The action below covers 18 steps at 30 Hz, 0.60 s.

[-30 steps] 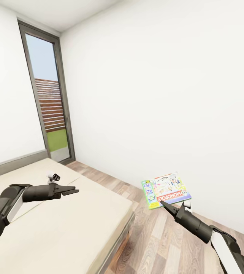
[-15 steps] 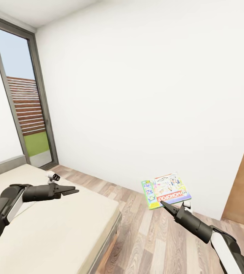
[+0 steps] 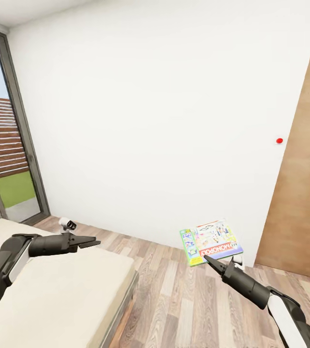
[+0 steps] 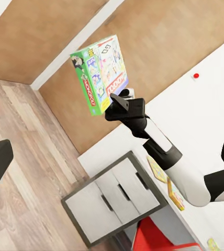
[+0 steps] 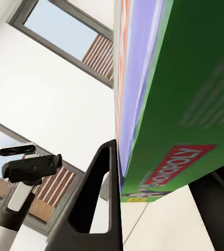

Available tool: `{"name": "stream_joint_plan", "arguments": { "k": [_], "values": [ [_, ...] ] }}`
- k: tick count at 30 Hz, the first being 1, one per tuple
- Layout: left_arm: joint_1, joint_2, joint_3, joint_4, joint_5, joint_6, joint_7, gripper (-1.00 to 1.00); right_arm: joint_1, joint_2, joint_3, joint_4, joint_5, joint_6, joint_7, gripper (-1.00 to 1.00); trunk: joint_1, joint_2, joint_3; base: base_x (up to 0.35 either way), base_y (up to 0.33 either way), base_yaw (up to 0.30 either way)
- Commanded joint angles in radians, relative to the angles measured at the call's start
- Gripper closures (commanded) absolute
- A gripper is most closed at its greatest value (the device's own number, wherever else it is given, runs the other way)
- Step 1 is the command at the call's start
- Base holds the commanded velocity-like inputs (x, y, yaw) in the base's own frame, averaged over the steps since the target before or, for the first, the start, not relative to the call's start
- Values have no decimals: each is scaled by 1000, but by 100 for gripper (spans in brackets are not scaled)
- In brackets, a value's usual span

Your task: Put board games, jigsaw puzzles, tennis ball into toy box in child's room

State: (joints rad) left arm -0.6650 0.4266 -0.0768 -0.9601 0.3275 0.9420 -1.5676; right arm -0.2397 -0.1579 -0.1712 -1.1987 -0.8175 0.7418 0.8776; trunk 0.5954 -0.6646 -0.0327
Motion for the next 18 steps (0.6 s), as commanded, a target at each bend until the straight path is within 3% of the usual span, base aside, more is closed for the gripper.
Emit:
{"name": "stream_joint_plan", "arguments": {
  "k": [1,18],
  "values": [
    [-1,1,-3,0,2,11,-3,-100,-1,0,-1,0,-6,7,1,100,-4,6,1,0,0,-281],
    [-1,1,-3,0,2,11,-3,-100,-1,1,-2,2,-6,7,0,100,-69,125,55,0,0,-281]
  ]
}}
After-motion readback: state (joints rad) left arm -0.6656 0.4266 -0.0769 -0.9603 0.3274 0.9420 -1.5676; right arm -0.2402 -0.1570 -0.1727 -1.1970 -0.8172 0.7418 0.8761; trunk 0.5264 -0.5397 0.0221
